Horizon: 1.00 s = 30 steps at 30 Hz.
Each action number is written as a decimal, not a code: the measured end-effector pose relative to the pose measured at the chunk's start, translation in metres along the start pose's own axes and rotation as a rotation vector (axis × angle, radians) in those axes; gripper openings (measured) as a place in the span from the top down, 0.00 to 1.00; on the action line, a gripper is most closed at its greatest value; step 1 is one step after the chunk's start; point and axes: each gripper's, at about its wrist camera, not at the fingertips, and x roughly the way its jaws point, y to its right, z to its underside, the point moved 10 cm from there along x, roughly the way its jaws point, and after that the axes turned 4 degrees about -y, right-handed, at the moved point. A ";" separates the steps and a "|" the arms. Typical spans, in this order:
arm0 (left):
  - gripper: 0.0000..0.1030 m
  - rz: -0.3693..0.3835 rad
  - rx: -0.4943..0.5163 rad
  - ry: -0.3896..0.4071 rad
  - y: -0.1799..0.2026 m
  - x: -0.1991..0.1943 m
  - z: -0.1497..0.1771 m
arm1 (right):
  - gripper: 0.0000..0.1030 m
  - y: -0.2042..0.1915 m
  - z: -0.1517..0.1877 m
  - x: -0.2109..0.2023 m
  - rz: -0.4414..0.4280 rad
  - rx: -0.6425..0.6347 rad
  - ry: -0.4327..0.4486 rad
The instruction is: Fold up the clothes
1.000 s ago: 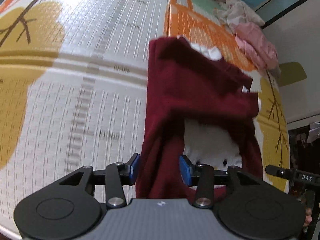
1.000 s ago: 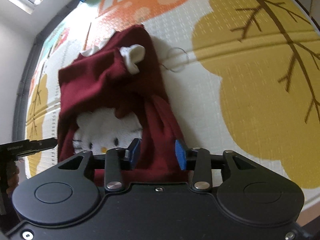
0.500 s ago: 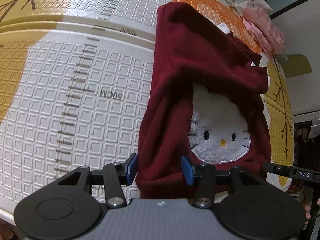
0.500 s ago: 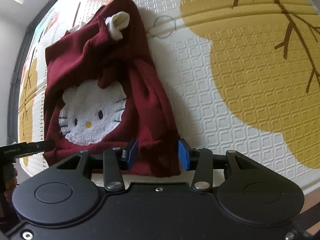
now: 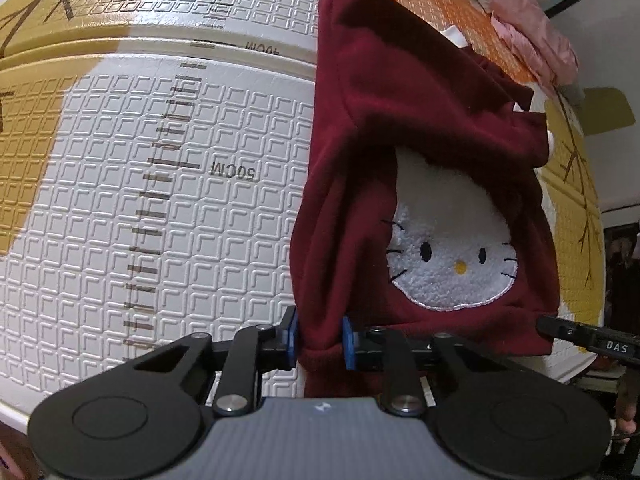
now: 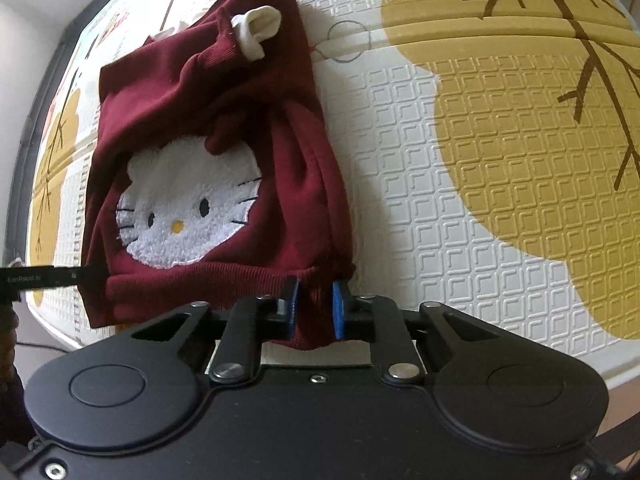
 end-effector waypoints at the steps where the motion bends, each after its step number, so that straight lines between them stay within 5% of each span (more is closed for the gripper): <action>1: 0.78 -0.009 0.006 -0.005 0.001 0.000 0.000 | 0.86 -0.001 0.002 0.000 0.000 -0.004 -0.011; 13: 0.73 -0.050 0.041 -0.062 -0.008 -0.001 0.016 | 0.87 -0.011 0.019 0.007 -0.010 -0.063 -0.116; 17: 0.51 -0.053 0.071 -0.054 -0.008 -0.007 0.013 | 0.79 -0.008 0.010 -0.001 -0.043 -0.043 -0.111; 30: 0.50 0.090 -0.005 0.158 -0.002 -0.067 -0.055 | 0.69 -0.004 -0.068 -0.060 -0.056 -0.021 0.135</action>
